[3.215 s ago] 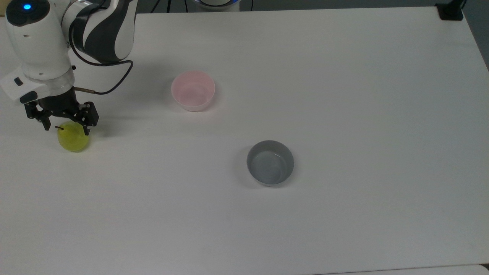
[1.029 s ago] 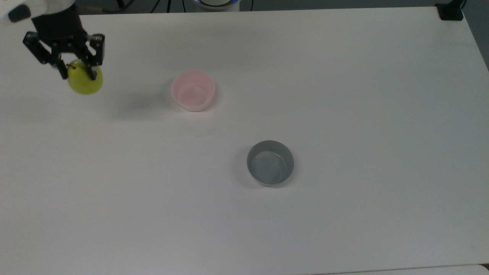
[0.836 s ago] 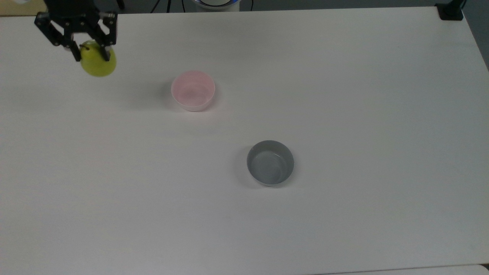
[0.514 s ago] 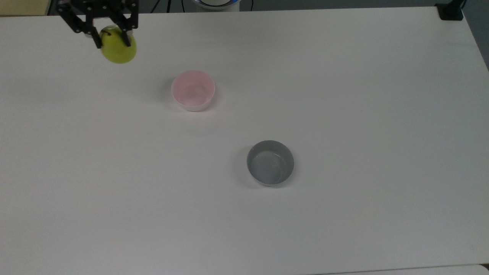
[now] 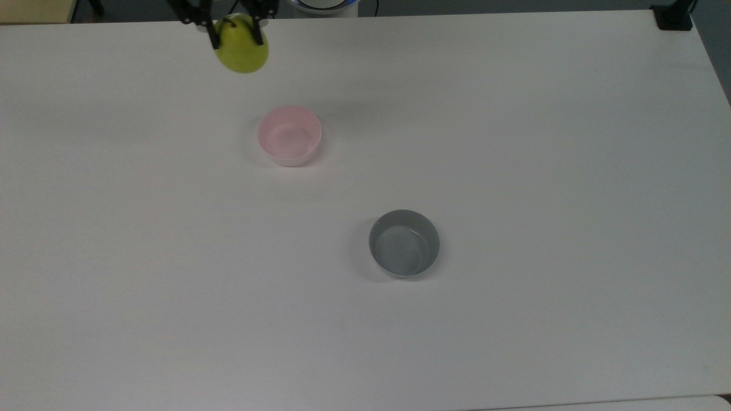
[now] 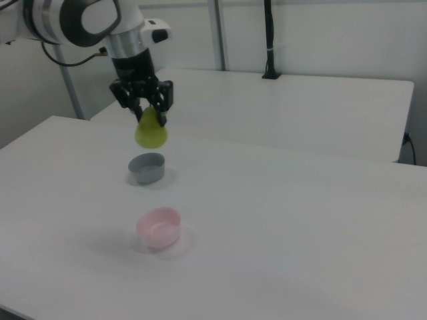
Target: Place the pear in the bowl
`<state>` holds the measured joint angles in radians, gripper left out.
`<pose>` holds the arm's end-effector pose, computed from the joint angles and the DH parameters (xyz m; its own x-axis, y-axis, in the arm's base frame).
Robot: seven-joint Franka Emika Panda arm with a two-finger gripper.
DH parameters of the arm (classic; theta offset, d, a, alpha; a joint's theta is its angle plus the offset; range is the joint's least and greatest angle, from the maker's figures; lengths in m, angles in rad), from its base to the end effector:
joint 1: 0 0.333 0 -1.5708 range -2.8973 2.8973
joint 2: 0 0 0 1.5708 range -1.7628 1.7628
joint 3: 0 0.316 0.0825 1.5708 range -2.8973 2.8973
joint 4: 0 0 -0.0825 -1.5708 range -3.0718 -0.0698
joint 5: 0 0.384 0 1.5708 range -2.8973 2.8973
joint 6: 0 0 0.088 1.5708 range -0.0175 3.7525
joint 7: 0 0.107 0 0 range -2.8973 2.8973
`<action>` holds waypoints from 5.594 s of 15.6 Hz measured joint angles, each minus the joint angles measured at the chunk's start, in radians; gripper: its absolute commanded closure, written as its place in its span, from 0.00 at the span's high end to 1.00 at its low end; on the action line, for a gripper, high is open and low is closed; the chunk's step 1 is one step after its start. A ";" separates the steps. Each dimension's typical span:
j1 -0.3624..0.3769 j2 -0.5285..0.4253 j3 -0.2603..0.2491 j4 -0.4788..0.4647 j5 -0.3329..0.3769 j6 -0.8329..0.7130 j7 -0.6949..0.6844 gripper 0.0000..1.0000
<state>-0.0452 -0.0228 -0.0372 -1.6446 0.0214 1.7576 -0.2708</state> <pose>0.5629 -0.0448 0.6195 0.9734 0.1840 0.1363 0.1837 -0.9829 0.0148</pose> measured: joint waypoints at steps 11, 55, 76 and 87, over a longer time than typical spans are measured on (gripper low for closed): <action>0.073 -0.074 -0.001 -0.305 0.040 0.288 0.005 0.07; 0.028 0.110 -0.014 -0.471 -0.043 0.526 -0.042 1.00; -0.004 0.029 -0.022 0.038 -0.043 -0.062 0.142 1.00; 0.018 0.023 -0.044 0.041 -0.022 -0.062 0.142 1.00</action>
<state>-0.0277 0.0001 -0.0817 -1.6032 -0.0009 1.6956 -0.1293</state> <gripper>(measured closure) 0.000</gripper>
